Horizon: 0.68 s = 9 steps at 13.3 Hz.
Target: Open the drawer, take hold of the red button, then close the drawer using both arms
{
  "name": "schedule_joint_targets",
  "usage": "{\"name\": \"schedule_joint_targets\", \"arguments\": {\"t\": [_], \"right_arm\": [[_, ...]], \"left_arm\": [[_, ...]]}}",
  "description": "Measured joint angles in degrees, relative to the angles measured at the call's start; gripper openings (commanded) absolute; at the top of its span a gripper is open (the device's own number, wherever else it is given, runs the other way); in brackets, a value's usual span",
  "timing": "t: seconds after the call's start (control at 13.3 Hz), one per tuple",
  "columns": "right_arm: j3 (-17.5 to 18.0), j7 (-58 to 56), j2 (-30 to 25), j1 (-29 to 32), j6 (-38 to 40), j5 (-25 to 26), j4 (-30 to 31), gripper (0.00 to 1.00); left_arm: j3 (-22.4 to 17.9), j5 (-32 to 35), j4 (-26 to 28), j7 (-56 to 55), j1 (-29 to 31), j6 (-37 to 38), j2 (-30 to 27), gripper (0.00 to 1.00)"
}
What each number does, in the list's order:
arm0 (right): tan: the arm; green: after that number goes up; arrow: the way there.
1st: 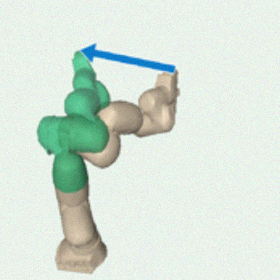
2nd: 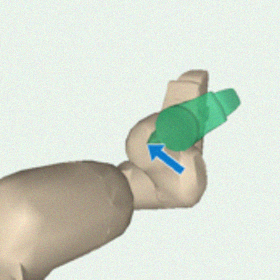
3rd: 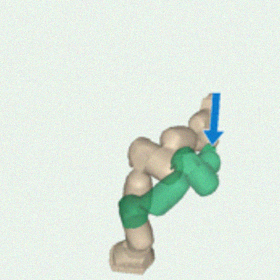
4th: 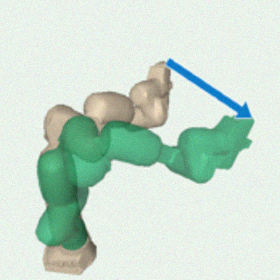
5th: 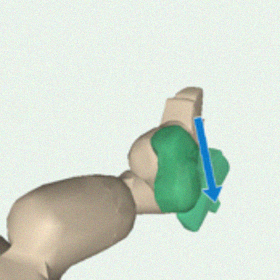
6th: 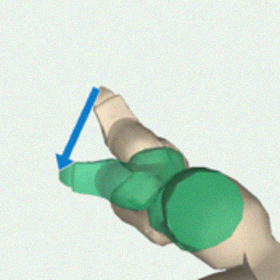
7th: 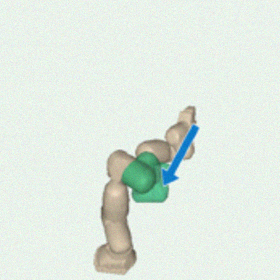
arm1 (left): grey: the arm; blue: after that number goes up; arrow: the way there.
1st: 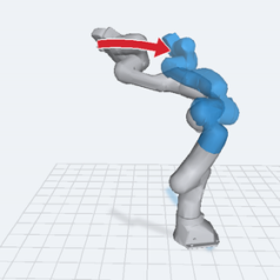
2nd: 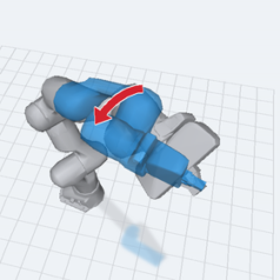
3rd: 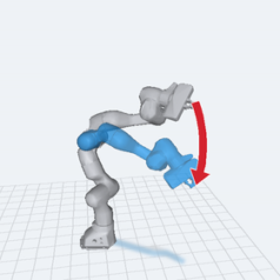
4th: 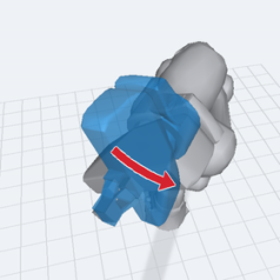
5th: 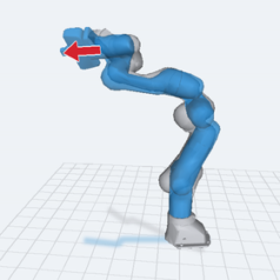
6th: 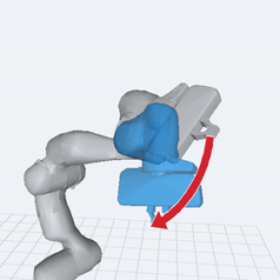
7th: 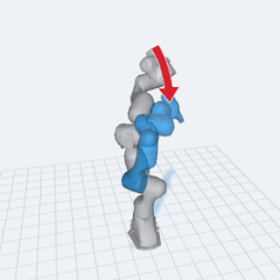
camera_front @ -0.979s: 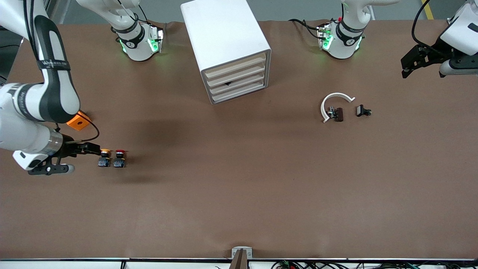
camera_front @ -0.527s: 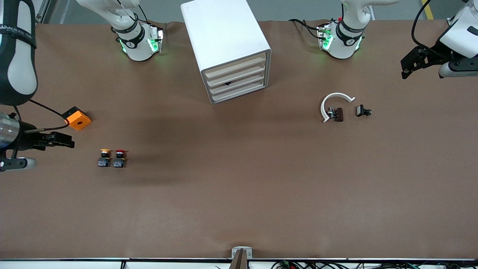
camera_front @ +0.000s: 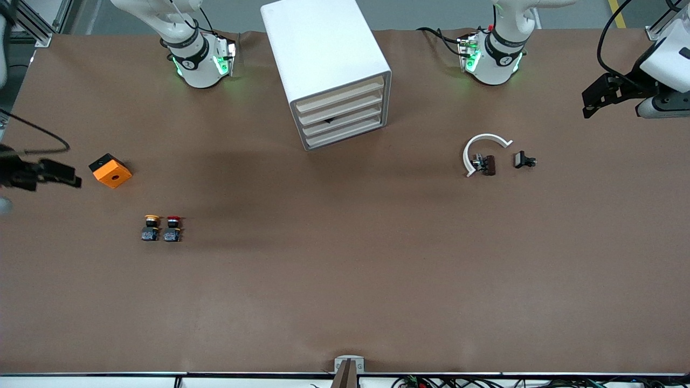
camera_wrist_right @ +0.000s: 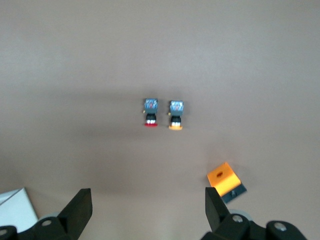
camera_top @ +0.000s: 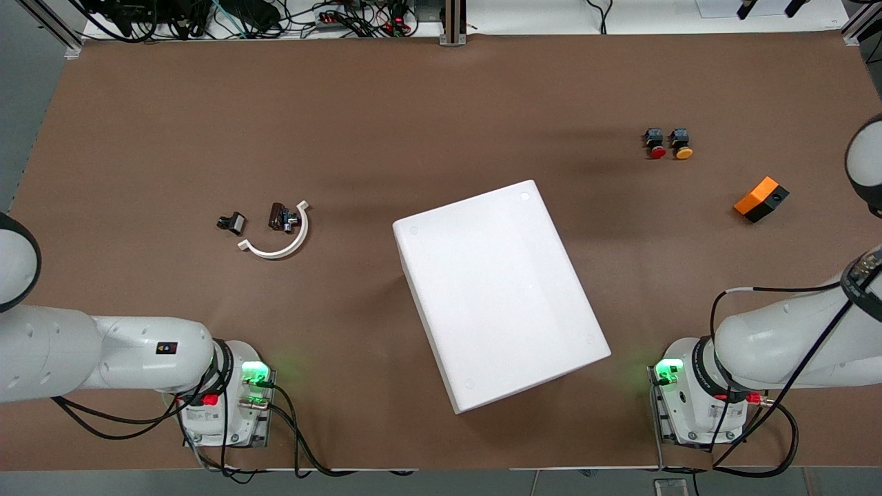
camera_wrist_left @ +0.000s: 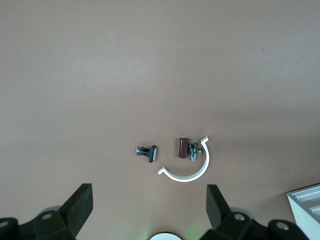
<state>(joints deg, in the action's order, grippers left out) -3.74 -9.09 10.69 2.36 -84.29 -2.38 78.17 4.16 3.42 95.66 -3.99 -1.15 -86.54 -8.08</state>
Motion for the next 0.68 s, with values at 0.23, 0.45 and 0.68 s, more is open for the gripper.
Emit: {"name": "schedule_joint_targets", "arguments": {"t": [0.23, 0.45, 0.68], "right_arm": [[0.0, 0.0, -5.6, 0.0, 1.9, 0.0, 1.7, 1.0], [0.2, 0.0, -9.3, -0.1, 0.9, 0.0, 6.1, 1.0], [0.4, 1.1, -12.2, -1.4, -0.4, 0.0, 10.1, 1.0]], "left_arm": [[0.0, -0.4, 0.0, 0.0, 0.6, 0.0, 0.0, 1.0], [-0.1, -2.5, 0.0, 0.0, 2.1, -0.1, 0.0, 1.0], [0.0, -3.1, 0.0, 0.0, 2.4, -0.1, -0.1, 1.0]]}}
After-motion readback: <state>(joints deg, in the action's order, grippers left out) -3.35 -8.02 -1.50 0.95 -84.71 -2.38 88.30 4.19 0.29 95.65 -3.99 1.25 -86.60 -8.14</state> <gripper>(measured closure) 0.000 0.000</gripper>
